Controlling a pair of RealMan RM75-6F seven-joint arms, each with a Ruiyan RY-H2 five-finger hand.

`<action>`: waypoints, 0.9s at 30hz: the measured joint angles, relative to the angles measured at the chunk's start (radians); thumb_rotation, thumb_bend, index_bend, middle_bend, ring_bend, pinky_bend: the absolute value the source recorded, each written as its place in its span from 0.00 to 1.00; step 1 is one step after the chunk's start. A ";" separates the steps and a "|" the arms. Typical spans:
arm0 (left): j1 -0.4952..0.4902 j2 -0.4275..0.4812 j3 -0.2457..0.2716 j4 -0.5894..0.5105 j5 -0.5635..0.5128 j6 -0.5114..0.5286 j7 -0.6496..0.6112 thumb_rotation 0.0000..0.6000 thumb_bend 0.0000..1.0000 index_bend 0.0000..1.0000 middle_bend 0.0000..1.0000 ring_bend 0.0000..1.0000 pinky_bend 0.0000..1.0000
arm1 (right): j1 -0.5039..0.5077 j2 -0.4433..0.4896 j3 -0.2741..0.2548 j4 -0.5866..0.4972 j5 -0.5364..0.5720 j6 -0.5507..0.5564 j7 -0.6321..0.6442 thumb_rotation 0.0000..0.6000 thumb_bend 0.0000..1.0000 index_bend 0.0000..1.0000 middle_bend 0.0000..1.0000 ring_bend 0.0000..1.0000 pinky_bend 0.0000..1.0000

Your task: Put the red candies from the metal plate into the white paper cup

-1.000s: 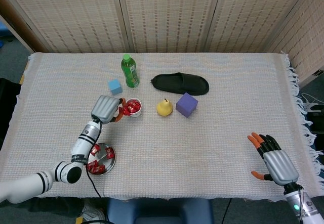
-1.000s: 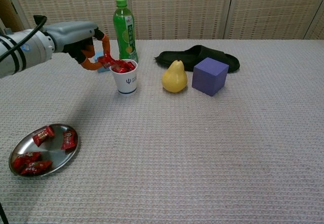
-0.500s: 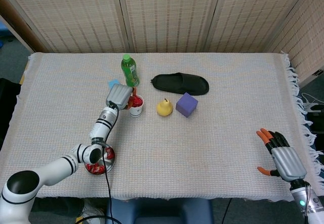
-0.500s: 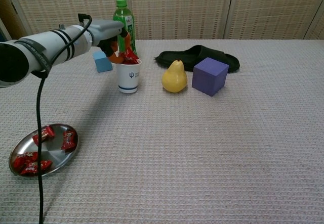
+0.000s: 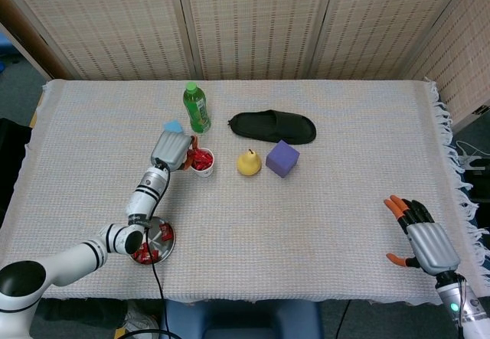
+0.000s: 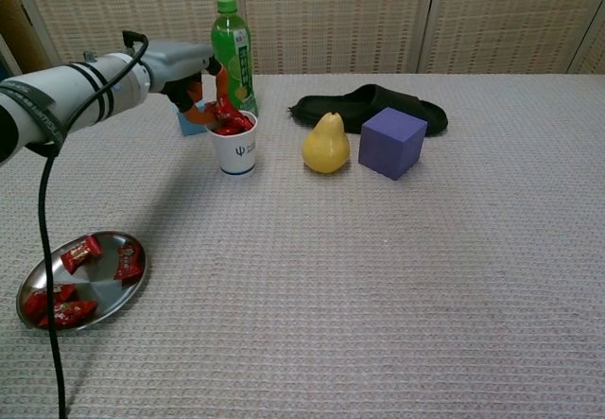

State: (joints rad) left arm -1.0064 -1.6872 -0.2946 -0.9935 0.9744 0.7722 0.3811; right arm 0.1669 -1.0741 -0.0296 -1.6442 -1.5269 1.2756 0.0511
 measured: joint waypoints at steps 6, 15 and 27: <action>0.014 0.009 0.023 -0.037 -0.015 0.019 0.043 1.00 0.38 0.42 0.99 1.00 1.00 | -0.008 0.003 -0.004 -0.006 -0.018 0.022 0.000 1.00 0.05 0.00 0.00 0.00 0.00; 0.029 0.017 0.033 -0.078 -0.029 0.063 0.073 1.00 0.38 0.25 0.99 1.00 1.00 | -0.013 0.007 -0.010 -0.006 -0.034 0.032 0.010 1.00 0.05 0.00 0.00 0.00 0.00; 0.036 0.025 0.032 -0.131 -0.016 0.112 0.089 1.00 0.38 0.21 0.99 1.00 1.00 | -0.014 0.007 -0.013 -0.008 -0.042 0.037 0.009 1.00 0.05 0.00 0.00 0.00 0.00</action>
State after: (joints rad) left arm -0.9708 -1.6627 -0.2625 -1.1243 0.9586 0.8847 0.4698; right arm 0.1529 -1.0673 -0.0424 -1.6524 -1.5691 1.3123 0.0597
